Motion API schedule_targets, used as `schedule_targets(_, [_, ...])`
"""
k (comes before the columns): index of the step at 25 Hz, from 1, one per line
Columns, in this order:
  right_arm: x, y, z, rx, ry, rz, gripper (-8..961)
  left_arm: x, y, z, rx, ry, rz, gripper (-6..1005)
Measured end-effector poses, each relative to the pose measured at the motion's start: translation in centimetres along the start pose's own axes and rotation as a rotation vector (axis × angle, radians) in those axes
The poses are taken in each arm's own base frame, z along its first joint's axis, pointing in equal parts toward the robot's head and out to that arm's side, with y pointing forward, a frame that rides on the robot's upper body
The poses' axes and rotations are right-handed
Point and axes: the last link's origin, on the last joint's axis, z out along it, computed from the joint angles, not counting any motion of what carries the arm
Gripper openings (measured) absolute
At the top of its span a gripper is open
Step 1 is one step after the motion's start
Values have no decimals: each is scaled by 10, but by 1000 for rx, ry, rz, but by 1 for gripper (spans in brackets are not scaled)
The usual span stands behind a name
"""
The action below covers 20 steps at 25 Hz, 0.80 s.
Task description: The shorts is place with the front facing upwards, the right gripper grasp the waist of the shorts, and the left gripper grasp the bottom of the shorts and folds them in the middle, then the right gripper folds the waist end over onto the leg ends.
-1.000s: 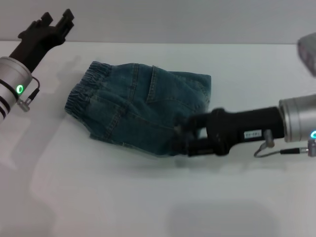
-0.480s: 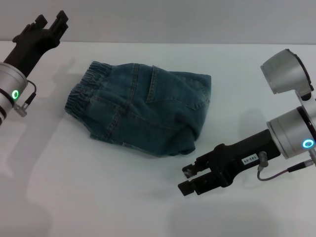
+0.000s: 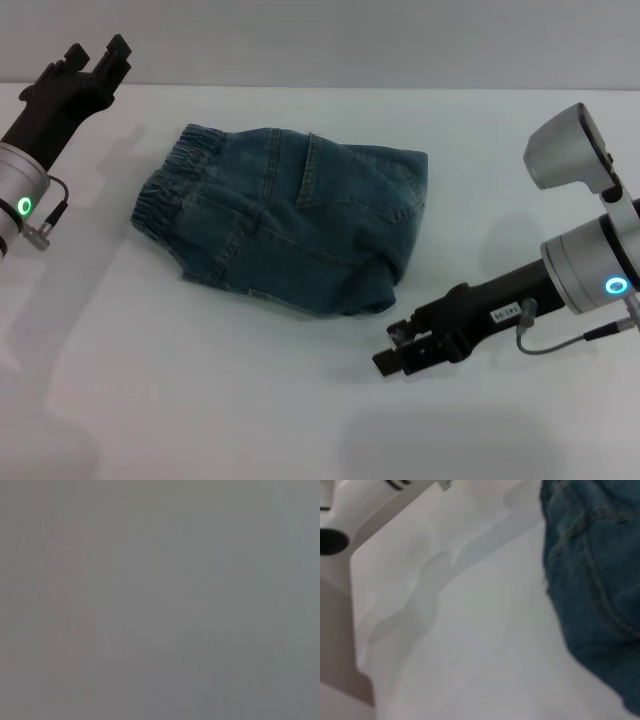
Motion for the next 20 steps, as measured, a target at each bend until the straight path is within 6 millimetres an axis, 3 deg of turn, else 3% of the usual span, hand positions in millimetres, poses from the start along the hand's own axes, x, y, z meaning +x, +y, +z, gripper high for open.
schedule_targets(20, [-15,-36,0,238,-181,62,567,-4,-4,-3,17,-19,4,632])
